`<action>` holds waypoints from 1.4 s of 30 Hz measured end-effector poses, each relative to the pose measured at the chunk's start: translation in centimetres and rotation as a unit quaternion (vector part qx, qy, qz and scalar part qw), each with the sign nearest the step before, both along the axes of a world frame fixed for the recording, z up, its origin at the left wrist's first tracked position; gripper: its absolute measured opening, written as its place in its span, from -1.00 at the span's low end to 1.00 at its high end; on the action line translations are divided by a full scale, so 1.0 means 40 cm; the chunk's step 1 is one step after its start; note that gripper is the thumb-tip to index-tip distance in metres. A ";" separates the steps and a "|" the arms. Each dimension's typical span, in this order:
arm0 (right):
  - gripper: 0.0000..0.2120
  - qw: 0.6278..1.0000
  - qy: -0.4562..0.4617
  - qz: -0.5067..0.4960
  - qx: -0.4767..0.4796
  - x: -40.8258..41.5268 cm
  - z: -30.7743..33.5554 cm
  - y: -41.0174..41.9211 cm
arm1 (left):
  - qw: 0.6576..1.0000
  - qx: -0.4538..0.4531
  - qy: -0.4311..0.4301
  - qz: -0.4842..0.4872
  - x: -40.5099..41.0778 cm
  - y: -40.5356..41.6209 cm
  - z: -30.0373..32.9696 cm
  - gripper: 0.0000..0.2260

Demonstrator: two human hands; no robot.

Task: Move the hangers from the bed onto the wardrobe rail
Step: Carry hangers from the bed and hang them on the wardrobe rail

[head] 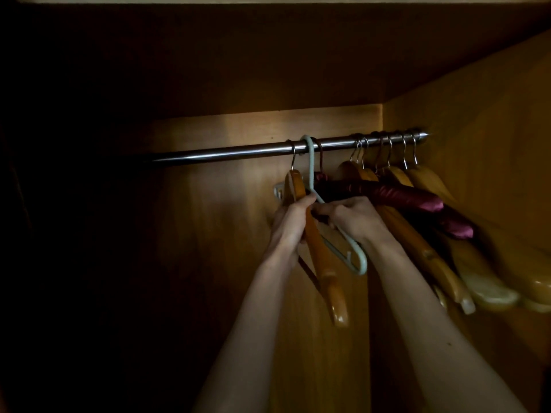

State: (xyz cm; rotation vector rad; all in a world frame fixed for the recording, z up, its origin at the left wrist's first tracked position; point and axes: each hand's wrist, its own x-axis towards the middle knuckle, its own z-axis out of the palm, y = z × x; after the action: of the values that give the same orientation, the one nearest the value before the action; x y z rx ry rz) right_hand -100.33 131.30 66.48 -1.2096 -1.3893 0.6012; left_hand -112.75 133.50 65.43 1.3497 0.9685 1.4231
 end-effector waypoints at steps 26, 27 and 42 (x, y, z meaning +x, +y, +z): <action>-0.84 0.851 0.144 -0.083 -0.498 0.052 -1.195 -0.556 | 0.839 -0.347 0.370 -0.198 0.009 -0.445 -1.301 -0.78; -0.85 0.835 0.153 -0.103 -0.518 0.051 -1.263 -0.601 | 0.812 -0.364 0.396 -0.227 0.008 -0.479 -1.349 -0.81; -0.83 0.512 0.428 -0.422 -0.614 -0.160 -1.781 -1.515 | 0.431 -0.205 0.680 -0.556 0.112 -0.917 -1.676 -0.86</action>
State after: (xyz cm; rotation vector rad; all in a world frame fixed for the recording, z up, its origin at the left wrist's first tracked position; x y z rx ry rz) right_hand -106.72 70.71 -4.76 -1.9597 0.8191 1.2381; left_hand -108.26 96.80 -1.61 1.9408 0.7612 -1.1823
